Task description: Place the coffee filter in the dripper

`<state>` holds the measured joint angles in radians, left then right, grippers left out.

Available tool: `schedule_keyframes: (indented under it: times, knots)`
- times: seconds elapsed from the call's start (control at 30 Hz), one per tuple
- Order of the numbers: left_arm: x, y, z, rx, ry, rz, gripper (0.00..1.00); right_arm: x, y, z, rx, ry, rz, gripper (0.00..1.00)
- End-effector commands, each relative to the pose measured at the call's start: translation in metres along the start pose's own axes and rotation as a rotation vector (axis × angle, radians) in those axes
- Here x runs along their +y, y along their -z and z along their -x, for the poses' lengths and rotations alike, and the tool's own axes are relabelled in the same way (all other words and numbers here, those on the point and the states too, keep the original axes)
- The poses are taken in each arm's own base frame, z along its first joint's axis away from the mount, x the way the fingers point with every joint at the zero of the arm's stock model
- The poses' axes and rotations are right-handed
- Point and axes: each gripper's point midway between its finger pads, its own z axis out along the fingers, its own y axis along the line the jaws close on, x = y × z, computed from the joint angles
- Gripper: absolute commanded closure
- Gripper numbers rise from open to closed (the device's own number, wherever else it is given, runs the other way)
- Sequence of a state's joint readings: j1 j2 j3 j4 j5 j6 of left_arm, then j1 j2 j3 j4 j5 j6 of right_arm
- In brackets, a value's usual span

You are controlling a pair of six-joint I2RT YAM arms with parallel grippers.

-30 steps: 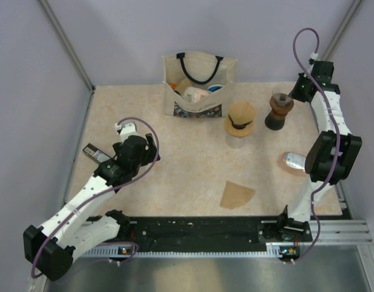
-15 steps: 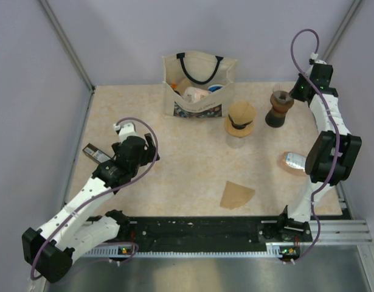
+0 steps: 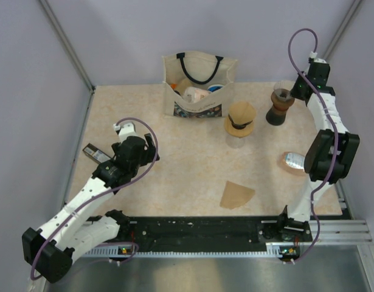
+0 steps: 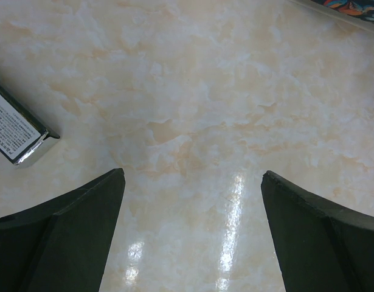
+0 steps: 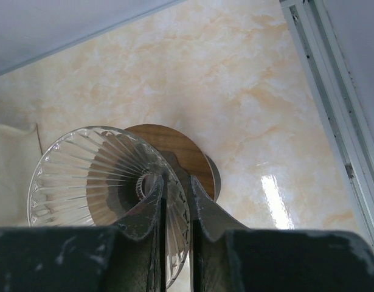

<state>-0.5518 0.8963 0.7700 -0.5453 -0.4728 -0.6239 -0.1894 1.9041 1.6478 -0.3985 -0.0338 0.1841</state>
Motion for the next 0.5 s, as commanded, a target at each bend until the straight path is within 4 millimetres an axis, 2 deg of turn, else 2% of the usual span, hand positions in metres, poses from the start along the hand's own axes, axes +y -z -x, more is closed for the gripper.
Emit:
schedule_keyframes:
  times: [0.0,0.1,0.2,0.37,0.47]
  knots:
    - [0.001,0.001,0.009,-0.044,0.005,0.0,0.01,-0.076,-0.01,-0.193,0.65,0.187,-0.29,1.0]
    - [0.001,0.002,0.009,-0.043,0.009,-0.001,0.01,-0.079,-0.008,-0.192,0.668,0.191,-0.312,1.0]
    - [0.001,0.002,0.01,-0.047,0.013,-0.005,0.01,-0.077,-0.007,-0.201,0.726,0.15,-0.283,1.0]
    - [-0.002,0.005,0.011,-0.05,0.019,-0.022,0.01,-0.054,-0.009,-0.216,0.779,0.08,-0.108,1.0]
    - [-0.002,0.007,0.011,-0.051,0.023,-0.03,0.01,-0.049,-0.01,-0.219,0.794,0.065,-0.062,1.0]
